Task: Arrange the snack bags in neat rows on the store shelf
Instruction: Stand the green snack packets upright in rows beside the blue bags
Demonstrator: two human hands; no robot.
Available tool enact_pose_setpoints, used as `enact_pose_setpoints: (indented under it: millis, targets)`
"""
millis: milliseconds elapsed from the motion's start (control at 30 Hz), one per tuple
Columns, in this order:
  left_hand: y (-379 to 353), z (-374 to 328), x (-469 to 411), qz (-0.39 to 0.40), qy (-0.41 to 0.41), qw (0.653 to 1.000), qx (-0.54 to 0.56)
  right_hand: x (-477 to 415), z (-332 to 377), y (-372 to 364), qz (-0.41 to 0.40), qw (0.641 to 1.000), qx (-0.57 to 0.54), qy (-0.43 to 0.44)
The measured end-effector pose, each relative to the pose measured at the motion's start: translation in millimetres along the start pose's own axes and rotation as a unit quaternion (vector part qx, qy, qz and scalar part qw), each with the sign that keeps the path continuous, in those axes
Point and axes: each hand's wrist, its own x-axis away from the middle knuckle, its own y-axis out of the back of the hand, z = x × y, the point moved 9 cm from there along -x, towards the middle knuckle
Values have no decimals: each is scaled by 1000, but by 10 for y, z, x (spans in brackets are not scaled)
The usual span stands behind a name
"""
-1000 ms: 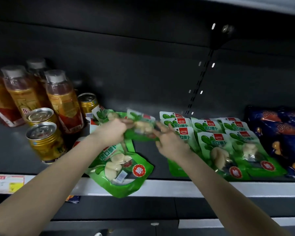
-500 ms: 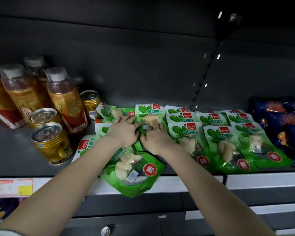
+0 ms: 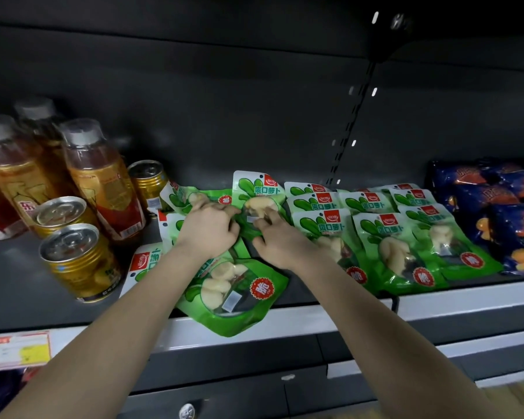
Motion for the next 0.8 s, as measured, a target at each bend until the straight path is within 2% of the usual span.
enact_pose_setpoints:
  millis: [167, 267, 333, 467, 700, 800]
  targets:
    - [-108, -49, -7, 52, -36, 998, -13, 3, -9, -52, 28, 999, 7, 29]
    - [-135, -69, -15, 82, -42, 996, -11, -55, -27, 104, -20, 999, 0, 25]
    - [-102, -81, -7, 76, -44, 996, -3, -151, -43, 205, -71, 997, 3, 14]
    - [-77, -73, 30, 51, -45, 998, 1, -396, -27, -47, 12, 999, 23, -36]
    - [20, -29, 45, 4, -5, 1000, 1, -612, -59, -7, 54, 996, 42, -61]
    - [73, -26, 44, -2, -2, 999, -52, -557, -26, 114, 8, 999, -26, -36]
